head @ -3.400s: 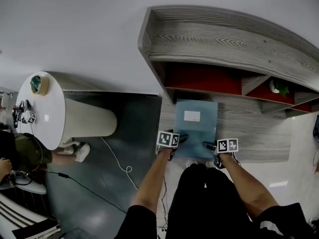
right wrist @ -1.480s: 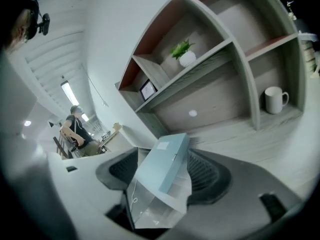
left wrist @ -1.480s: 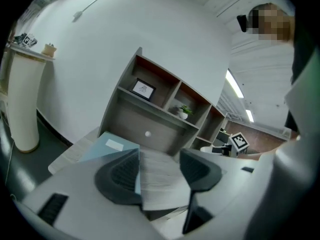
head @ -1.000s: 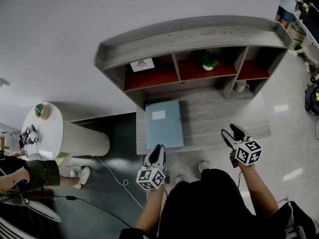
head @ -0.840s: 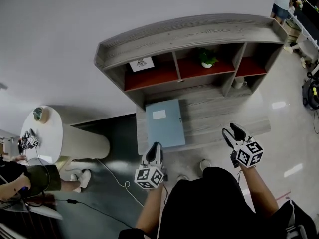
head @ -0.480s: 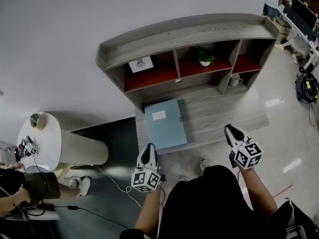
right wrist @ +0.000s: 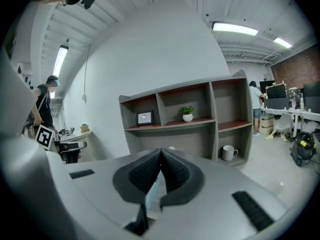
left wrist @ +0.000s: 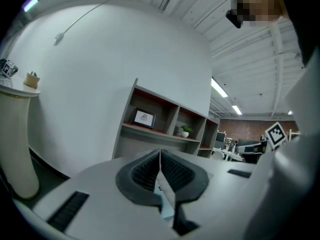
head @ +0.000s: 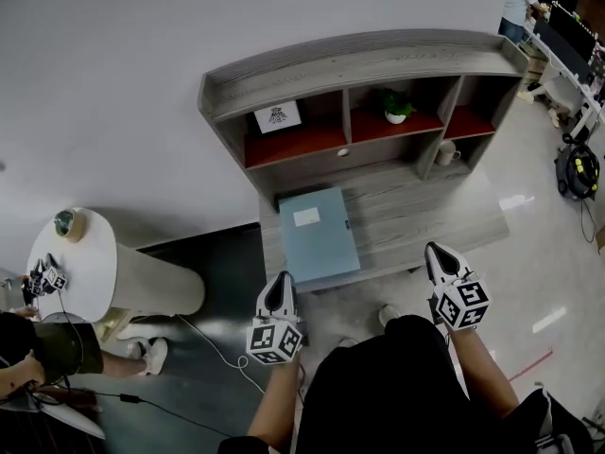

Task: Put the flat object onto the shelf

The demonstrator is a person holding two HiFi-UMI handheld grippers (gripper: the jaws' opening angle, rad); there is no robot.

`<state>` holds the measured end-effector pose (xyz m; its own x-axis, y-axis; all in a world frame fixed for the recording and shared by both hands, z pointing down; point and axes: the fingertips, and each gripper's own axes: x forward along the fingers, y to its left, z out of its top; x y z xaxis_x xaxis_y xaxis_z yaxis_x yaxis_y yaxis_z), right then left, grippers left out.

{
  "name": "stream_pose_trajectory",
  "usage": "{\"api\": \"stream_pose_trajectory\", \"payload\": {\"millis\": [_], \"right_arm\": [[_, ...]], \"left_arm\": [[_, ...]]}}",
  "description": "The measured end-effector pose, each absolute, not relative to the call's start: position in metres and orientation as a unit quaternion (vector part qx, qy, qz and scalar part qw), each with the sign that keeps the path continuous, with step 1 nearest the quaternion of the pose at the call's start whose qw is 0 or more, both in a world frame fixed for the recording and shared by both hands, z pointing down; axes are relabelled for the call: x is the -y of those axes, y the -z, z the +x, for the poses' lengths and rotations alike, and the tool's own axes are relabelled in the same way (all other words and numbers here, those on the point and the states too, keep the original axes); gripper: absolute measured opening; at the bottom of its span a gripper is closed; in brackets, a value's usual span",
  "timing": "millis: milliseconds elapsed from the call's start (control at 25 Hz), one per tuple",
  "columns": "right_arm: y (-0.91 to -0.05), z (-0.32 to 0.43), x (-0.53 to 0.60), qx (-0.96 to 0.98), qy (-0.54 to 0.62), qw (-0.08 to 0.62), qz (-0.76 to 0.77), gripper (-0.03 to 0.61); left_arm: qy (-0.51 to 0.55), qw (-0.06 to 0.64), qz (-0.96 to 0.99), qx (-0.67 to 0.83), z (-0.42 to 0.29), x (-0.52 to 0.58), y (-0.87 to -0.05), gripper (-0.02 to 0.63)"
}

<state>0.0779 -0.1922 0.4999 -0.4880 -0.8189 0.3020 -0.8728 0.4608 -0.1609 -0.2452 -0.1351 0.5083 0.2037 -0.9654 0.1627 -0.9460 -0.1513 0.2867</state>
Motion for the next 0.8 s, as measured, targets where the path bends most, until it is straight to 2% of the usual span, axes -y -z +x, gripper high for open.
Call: {"api": "stream_pose_trajectory", "payload": {"millis": [440,800], "right_arm": [[-0.493,0.066,0.168,0.858,-0.113,0.080,0.494,0.000],[-0.498,0.065,0.170,0.853,-0.108,0.114,0.498,0.000]], "left_arm": [[0.026,0.151,0.756,0.637,-0.257,0.117,-0.508,0.015],[0.000,0.150,0.766,0.626,-0.246,0.114,-0.510,0.017]]}}
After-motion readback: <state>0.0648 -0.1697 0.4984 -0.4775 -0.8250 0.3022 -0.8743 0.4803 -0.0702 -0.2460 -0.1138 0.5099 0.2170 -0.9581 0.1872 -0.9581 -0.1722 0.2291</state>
